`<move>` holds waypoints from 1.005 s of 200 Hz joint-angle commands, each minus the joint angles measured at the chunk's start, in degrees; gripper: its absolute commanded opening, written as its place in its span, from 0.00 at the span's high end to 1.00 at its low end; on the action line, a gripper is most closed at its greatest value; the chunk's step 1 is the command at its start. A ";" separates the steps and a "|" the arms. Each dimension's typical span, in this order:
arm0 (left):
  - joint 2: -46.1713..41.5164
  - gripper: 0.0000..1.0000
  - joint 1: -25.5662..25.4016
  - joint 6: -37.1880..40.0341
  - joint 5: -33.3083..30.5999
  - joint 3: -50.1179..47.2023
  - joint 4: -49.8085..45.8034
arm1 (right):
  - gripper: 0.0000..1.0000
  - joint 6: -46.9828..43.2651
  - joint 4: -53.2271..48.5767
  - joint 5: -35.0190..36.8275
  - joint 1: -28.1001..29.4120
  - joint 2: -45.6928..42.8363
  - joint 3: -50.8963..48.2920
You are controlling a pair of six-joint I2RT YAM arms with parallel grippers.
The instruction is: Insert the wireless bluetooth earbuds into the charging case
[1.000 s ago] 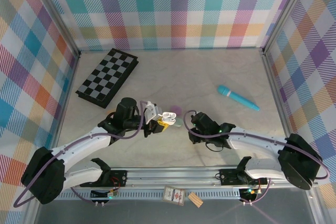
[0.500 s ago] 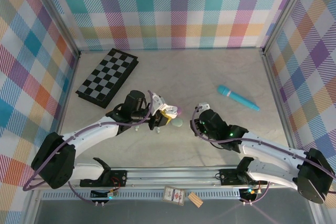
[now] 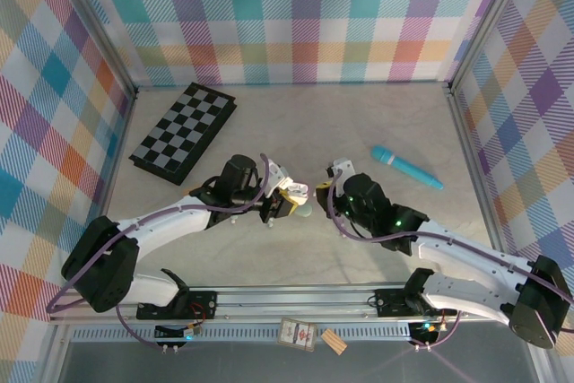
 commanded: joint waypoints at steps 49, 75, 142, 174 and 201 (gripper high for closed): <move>1.10 0.99 -0.61 -2.66 3.86 2.82 1.55 | 0.80 -4.80 9.11 -4.69 -0.35 4.74 3.70; 1.28 0.99 -0.61 -2.84 4.15 2.88 1.64 | 0.80 -5.01 10.27 -5.73 -0.35 6.43 4.29; 1.11 0.99 -0.61 -4.13 4.39 3.08 2.54 | 0.80 -4.55 11.52 -7.23 -0.34 8.33 4.04; 1.14 0.99 -0.61 -4.68 4.34 3.29 3.04 | 0.80 -4.05 11.96 -8.51 -0.35 8.54 3.52; 0.99 0.99 -0.62 -4.91 4.22 3.73 3.01 | 0.80 -3.96 11.88 -9.27 -0.35 8.87 3.40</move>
